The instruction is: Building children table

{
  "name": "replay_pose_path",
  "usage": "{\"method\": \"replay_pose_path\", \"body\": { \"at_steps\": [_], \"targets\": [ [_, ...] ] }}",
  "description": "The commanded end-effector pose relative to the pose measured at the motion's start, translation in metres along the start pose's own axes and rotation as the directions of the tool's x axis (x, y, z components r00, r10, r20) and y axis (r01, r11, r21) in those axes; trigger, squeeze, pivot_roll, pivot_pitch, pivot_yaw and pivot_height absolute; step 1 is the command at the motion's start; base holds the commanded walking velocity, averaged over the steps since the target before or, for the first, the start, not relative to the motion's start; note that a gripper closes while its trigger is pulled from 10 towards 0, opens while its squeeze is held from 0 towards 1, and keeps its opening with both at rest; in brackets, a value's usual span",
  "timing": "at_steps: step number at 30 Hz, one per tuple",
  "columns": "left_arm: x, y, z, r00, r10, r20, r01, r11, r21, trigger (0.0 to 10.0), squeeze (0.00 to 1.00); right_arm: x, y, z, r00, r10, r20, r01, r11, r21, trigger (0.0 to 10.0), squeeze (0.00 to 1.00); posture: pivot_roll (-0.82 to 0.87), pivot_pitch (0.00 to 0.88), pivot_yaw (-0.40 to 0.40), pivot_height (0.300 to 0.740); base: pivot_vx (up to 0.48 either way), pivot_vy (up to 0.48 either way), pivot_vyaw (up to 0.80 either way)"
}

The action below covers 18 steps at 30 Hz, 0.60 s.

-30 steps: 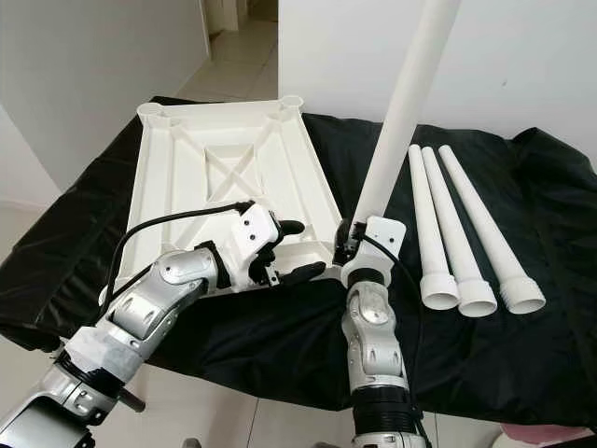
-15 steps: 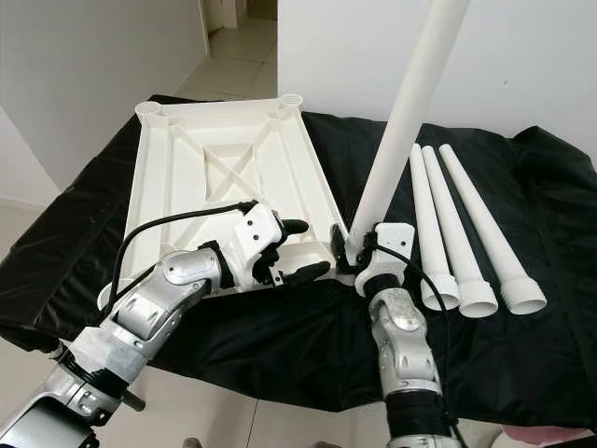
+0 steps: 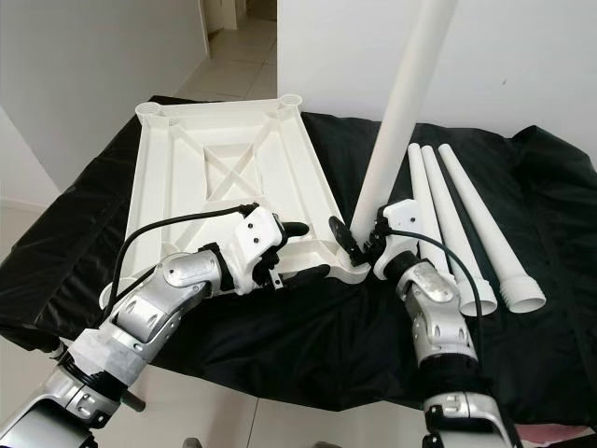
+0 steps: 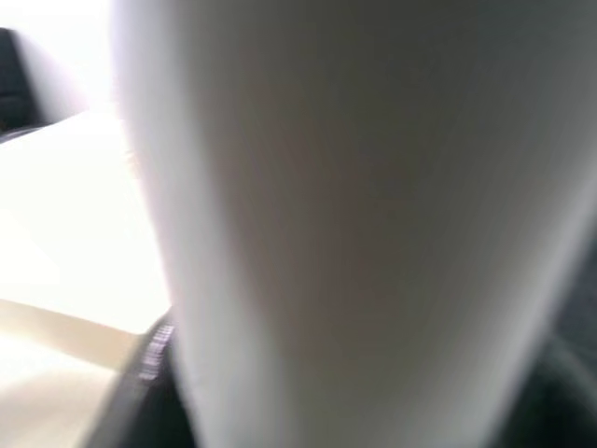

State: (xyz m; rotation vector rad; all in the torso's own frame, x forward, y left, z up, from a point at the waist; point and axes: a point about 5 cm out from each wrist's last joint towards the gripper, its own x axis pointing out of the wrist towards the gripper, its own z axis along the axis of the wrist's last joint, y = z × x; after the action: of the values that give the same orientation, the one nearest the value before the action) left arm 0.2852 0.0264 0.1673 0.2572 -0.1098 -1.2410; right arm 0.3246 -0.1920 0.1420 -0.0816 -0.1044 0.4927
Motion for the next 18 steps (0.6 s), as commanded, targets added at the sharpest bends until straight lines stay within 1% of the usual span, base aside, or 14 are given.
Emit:
{"method": "replay_pose_path", "body": {
  "at_steps": [1, 3, 10, 11, 12, 16, 18],
  "targets": [
    [0.000, -0.006, -0.001, 0.997, -0.072, -0.012, 0.072, 0.997, 0.012, 10.0, 0.00, -0.001, -0.003, -0.002, 1.000, 0.005, -0.017, -0.005, 1.000, -0.011, 0.0, 0.00, -0.08, 0.000, -0.008, 0.740, 0.000, 0.000, 0.00],
    [0.000, -0.006, -0.001, 0.998, -0.066, -0.010, 0.066, 0.998, 0.010, 10.0, 0.00, -0.004, -0.008, -0.004, 0.999, 0.012, -0.034, -0.012, 1.000, -0.011, 0.0, 0.00, -0.07, 0.000, -0.013, 0.740, 0.000, 0.000, 0.00],
    [-0.001, -0.005, -0.001, 0.998, -0.054, -0.012, 0.055, 0.998, 0.008, 10.0, 0.00, -0.010, -0.012, -0.006, 0.999, 0.024, -0.036, -0.024, 1.000, 0.007, 0.0, 0.00, -0.07, 0.000, -0.014, 0.740, 0.000, 0.000, 0.00],
    [-0.001, -0.005, -0.001, 0.999, -0.051, -0.012, 0.051, 0.999, 0.008, 10.0, 0.00, -0.011, -0.013, -0.007, 0.999, 0.026, -0.040, -0.026, 1.000, 0.012, 7.0, 0.00, -0.08, 0.000, -0.013, 0.740, 0.000, 0.000, 0.00],
    [-0.001, -0.004, -0.002, 0.999, -0.049, -0.013, 0.049, 0.999, 0.008, 10.0, 0.00, -0.012, -0.013, -0.008, 0.999, 0.021, -0.041, -0.020, 1.000, 0.020, 10.0, 0.00, -0.08, 0.000, -0.013, 0.740, 0.000, 0.000, 0.00],
    [-0.001, -0.004, -0.001, 0.999, -0.045, -0.014, 0.045, 0.999, 0.007, 10.0, 0.00, -0.012, -0.013, -0.008, 0.999, 0.001, -0.037, 0.001, 0.999, 0.046, 10.0, 0.00, -0.08, 0.000, -0.014, 0.740, 0.000, 0.000, 0.00],
    [-0.002, -0.003, -0.002, 0.999, -0.042, -0.014, 0.043, 0.999, 0.005, 10.0, 0.00, -0.011, -0.013, -0.008, 0.998, -0.034, -0.044, 0.036, 0.998, 0.056, 10.0, 0.00, -0.08, 0.000, -0.014, 0.740, 0.000, 0.000, 0.00]
  ]
}}
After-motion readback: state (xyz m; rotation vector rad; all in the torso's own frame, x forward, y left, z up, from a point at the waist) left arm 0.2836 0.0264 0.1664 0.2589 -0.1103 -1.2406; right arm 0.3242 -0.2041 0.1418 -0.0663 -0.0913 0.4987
